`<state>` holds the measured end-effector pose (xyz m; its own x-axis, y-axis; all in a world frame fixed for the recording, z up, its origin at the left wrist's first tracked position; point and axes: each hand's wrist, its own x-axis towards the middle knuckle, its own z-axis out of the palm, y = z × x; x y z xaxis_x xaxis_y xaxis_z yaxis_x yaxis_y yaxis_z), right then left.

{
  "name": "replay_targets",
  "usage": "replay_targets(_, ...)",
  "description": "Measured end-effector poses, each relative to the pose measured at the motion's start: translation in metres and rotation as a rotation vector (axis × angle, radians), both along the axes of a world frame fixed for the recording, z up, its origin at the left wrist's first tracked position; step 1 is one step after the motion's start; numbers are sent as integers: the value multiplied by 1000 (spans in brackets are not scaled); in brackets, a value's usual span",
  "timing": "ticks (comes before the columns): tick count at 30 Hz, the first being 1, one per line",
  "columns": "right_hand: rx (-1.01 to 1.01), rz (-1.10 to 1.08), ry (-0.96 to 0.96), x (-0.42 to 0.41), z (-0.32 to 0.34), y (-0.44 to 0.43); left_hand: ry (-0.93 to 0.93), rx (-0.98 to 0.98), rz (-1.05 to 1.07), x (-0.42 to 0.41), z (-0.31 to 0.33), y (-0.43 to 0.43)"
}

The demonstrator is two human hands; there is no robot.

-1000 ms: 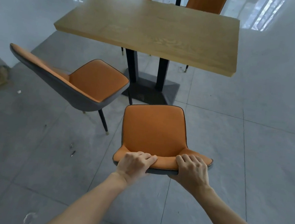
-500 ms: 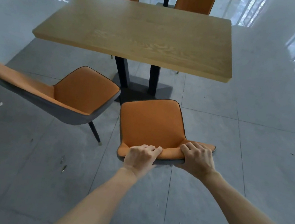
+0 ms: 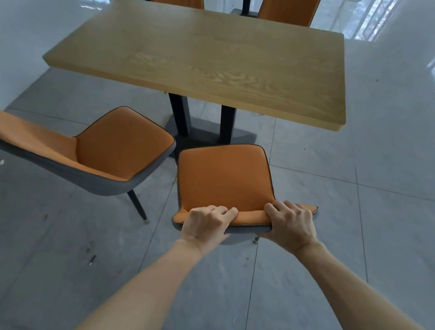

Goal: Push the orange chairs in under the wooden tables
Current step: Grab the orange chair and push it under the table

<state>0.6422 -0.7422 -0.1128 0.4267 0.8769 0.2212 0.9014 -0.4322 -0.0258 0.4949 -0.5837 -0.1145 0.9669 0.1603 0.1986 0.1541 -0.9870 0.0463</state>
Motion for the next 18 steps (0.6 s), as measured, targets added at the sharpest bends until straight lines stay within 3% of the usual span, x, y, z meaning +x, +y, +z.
replay_targets(12, -17, -11, -13, 27, 5, 20, -40, -5, -2, 31, -4, 18)
replay_targets(18, -198, -158, 17, 21, 13, 23, -28, 13, 6, 29, 1, 17)
